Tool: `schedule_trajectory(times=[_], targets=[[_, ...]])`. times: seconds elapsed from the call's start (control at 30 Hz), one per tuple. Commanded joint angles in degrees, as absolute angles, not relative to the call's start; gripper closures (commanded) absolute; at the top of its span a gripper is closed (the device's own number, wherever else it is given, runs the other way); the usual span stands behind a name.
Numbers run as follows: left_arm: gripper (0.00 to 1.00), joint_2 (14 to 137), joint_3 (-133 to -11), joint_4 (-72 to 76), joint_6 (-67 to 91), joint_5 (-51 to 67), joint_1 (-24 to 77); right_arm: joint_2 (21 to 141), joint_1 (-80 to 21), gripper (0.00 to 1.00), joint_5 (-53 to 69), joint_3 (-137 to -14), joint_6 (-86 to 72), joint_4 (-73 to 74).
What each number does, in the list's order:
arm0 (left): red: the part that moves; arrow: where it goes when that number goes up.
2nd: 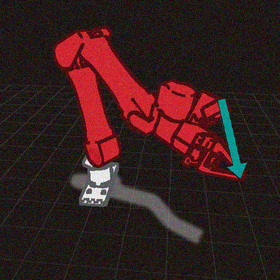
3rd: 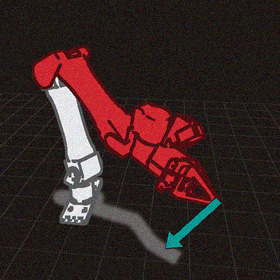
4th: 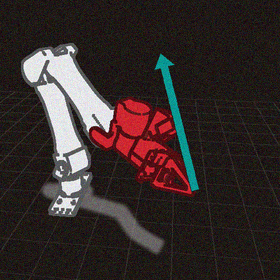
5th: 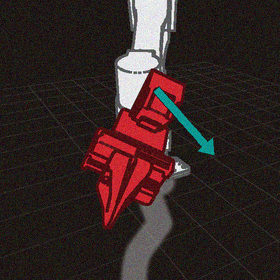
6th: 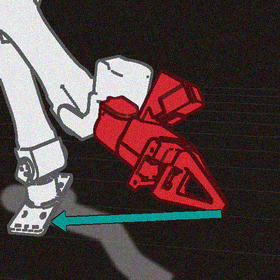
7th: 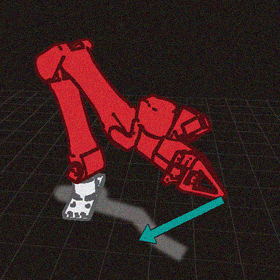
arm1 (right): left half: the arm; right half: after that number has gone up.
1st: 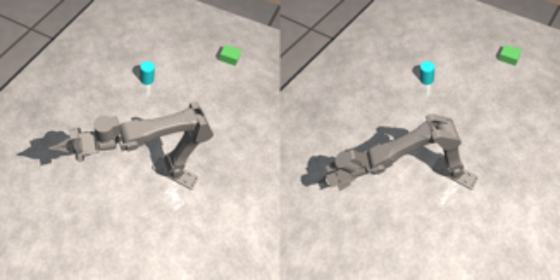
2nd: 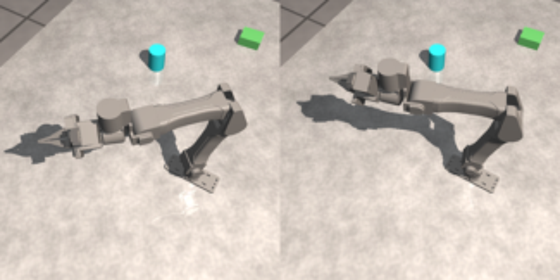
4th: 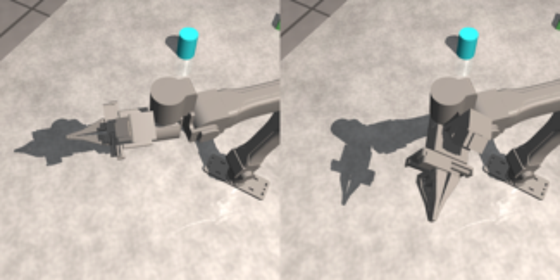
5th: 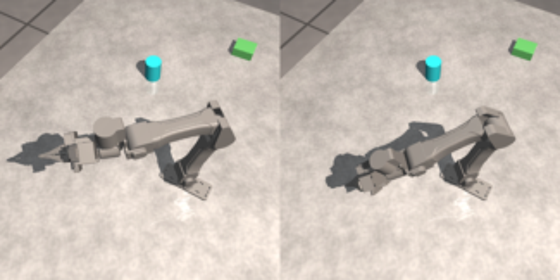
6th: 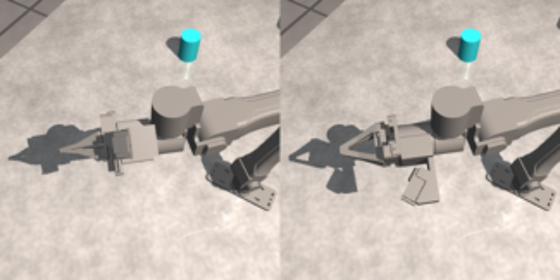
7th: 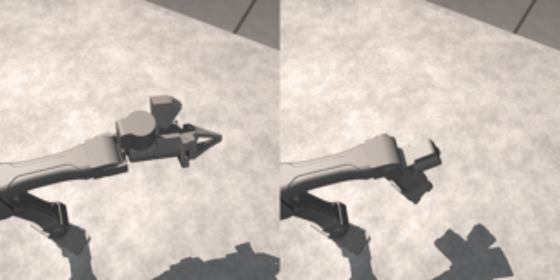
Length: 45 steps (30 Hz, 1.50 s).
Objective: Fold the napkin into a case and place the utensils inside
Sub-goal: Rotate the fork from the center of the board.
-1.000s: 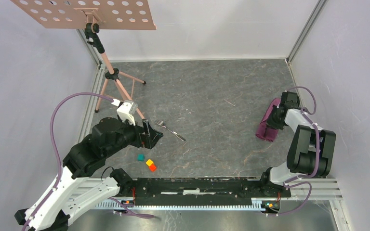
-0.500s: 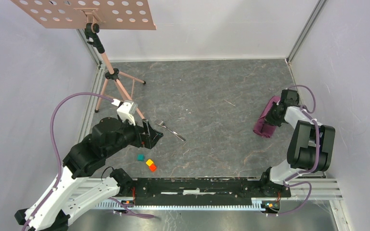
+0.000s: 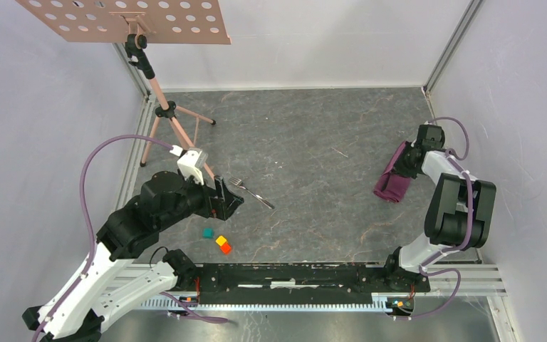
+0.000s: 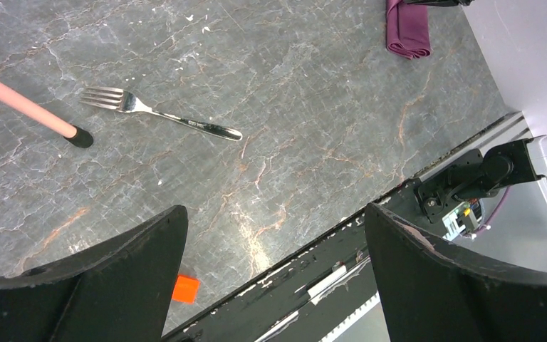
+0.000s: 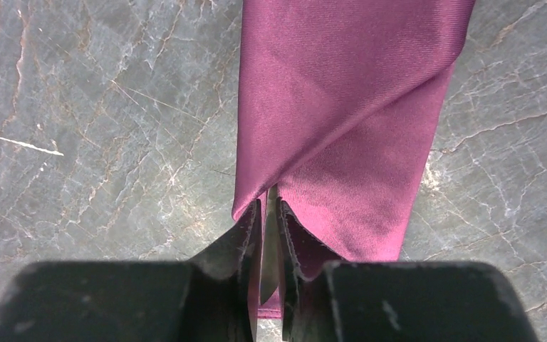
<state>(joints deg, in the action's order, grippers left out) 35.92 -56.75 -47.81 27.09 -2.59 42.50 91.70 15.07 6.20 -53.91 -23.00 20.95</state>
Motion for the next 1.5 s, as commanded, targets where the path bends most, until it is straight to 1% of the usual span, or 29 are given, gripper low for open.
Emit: schedule_trajectory(times=[0.0,0.17,0.23,0.33,0.43,0.47,0.53,0.57,0.63,0.67,0.7,0.83,0.87,0.93,0.97,1.03,1.1,1.17,1.27,1.47], targets=[[0.0,36.1,-57.1,-45.5,29.6,-1.3,42.6,91.9,14.4,0.79,7.8,-55.7,-23.2,19.2],[0.0,35.9,-56.7,-45.4,30.6,-0.3,42.6,88.1,14.3,0.74,6.7,-55.7,-19.4,23.0],[0.0,35.6,-56.5,-45.4,30.9,-0.3,42.6,86.4,14.2,0.73,7.0,-55.4,-17.4,25.0],[0.0,35.3,-56.4,-45.6,30.9,-0.3,42.6,82.3,10.9,0.68,7.9,-53.7,-13.3,26.1],[0.0,35.1,-56.7,-46.2,31.0,-0.3,42.6,78.2,0.6,0.59,5.7,-53.6,-9.3,26.4],[0.0,34.9,-56.9,-46.6,31.1,-0.3,42.6,77.5,-5.2,0.55,4.6,-53.5,-8.6,26.0],[0.0,34.4,-57.4,-47.3,31.3,-0.5,42.6,77.5,-13.9,0.53,4.3,-53.5,-8.6,24.7],[0.0,34.2,-57.8,-48.0,31.4,-0.7,42.6,78.1,-18.6,0.48,4.1,-53.4,-9.3,23.6],[0.0,33.7,-59.0,-49.6,31.7,-1.1,42.6,80.6,-27.2,0.31,3.6,-54.4,-10.7,21.0],[0.0,33.4,-59.7,-50.6,31.9,-1.4,42.6,82.5,-30.9,0.27,3.3,-55.3,-11.3,19.8],[0.0,33.0,-60.3,-51.3,32.2,-1.8,42.6,85.5,-35.0,0.26,3.0,-57.6,-11.6,19.2],[0.0,30.8,-62.7,-54.6,33.7,-4.3,42.6,98.7,-46.5,0.29,4.8,-69.5,-11.2,18.2],[0.0,30.3,-63.3,-55.6,34.2,-5.1,42.6,102.3,-48.6,0.32,5.2,-73.3,-11.0,18.6],[0.0,29.3,-64.2,-57.5,35.1,-6.3,42.6,108.9,-51.5,0.37,4.9,-81.2,-11.8,21.6],[0.0,28.8,-64.6,-58.2,35.5,-6.7,42.6,111.7,-52.5,0.38,6.0,-84.6,-14.0,22.5],[0.0,27.8,-64.9,-59.4,36.2,-7.7,42.6,114.4,-54.4,0.38,11.0,-87.0,-18.3,20.0],[0.0,26.9,-65.0,-60.2,36.9,-8.6,42.6,115.2,-56.2,0.35,15.3,-84.7,-25.1,12.8],[0.0,26.4,-64.9,-60.3,37.3,-9.1,42.6,115.5,-56.8,0.34,19.2,-82.1,-31.3,5.5],[0.0,26.6,-65.3,-60.3,37.5,-9.2,42.6,115.0,-57.0,0.32,19.2,-76.3,-38.7,-3.9],[0.0,28.1,-67.2,-60.8,36.5,-9.0,42.6,114.3,-55.7,0.31,16.4,-69.4,-39.9,-6.0]])
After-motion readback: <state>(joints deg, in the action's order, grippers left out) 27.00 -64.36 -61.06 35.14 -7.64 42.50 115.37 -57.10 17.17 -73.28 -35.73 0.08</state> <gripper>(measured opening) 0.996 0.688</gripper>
